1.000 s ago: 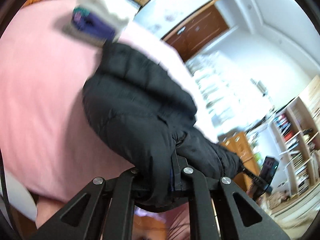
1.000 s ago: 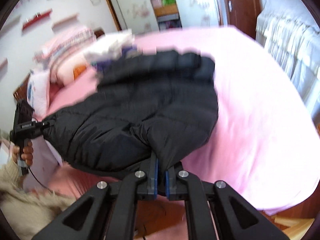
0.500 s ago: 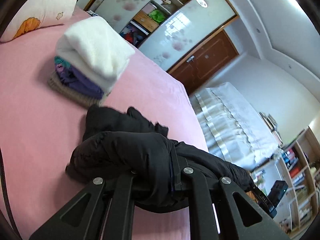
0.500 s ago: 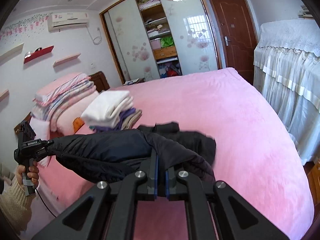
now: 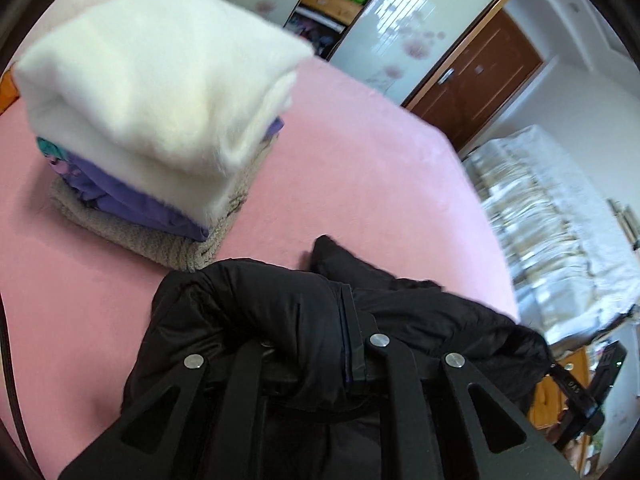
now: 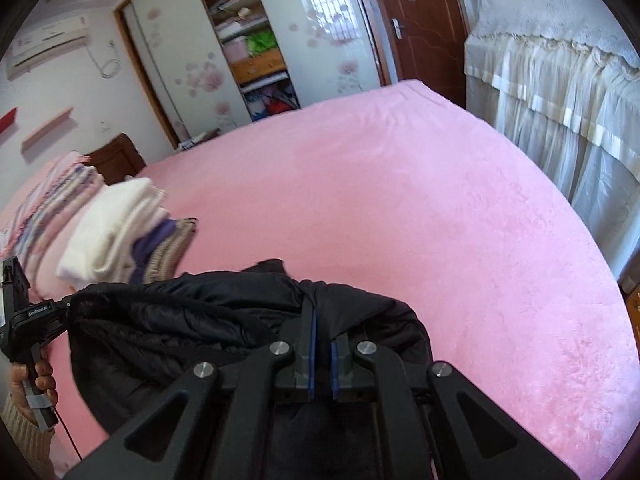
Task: Fold large clothes
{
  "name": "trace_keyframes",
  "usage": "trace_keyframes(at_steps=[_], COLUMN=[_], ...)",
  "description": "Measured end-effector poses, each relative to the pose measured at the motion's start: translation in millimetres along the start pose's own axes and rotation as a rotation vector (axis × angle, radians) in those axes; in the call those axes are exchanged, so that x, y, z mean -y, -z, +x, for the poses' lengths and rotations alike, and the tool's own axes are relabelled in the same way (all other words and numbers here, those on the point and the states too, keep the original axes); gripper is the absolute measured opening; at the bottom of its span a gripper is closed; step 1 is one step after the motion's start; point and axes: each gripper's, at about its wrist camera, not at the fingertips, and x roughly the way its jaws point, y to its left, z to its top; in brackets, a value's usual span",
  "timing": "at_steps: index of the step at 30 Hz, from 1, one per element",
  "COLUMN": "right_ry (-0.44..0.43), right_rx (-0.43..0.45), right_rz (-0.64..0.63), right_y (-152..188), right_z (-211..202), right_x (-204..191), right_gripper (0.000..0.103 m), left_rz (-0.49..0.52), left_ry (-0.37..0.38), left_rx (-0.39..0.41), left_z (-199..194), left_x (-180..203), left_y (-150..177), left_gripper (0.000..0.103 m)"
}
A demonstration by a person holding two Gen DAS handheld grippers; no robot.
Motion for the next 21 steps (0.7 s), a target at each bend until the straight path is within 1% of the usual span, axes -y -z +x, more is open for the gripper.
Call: trace_keyframes(at_steps=[1,2,4,7,10,11,14,18,20,21], right_ry=[0.011,0.024,0.041,0.046,0.039,0.034,0.021,0.009,-0.014,-0.026], right_rx=[-0.01,-0.017,-0.029,-0.04,-0.049,-0.05,-0.064,-0.059,-0.046,-0.043], right_rz=[-0.001,-0.003,-0.008,-0.011,0.008,0.02,0.057,0.056,0.066,0.071], right_y=[0.0,1.0,0.9,0.5,-3.5,-5.7,-11.4,-23.3,-29.8,-32.1], right_z=[9.4,15.7,29.3,38.7,43.7,42.9,37.3,26.7,19.1,17.0], right_x=[0.8,1.0,1.4,2.7,5.5,6.0,7.4,5.5,5.3,5.1], right_gripper=[0.005,0.006,0.01,0.012,0.013,0.014,0.015,0.017,0.02,0.021], left_rz=[0.003,0.007,0.033,0.072,0.079,0.077,0.087,0.109,0.108,0.102], left_ry=[-0.013,-0.022,-0.05,-0.077,-0.091,-0.092,-0.088,-0.084,-0.082,-0.079], left_rx=[-0.004,-0.007,-0.012,-0.019,-0.028,-0.029,-0.033,-0.017,-0.012,-0.013], left_z=[9.1,18.7,35.0,47.3,52.4,50.9,44.3,26.6,16.6,13.7], left_x=[-0.4,-1.2,-0.5,0.4,0.6,1.9,5.8,12.6,16.8,18.3], left_y=[-0.3,-0.8,0.2,2.6,2.4,1.8,-2.9,-15.0,-21.7,-24.5], left_gripper=[0.014,0.015,0.017,0.019,0.021,0.021,0.028,0.034,0.039,0.045])
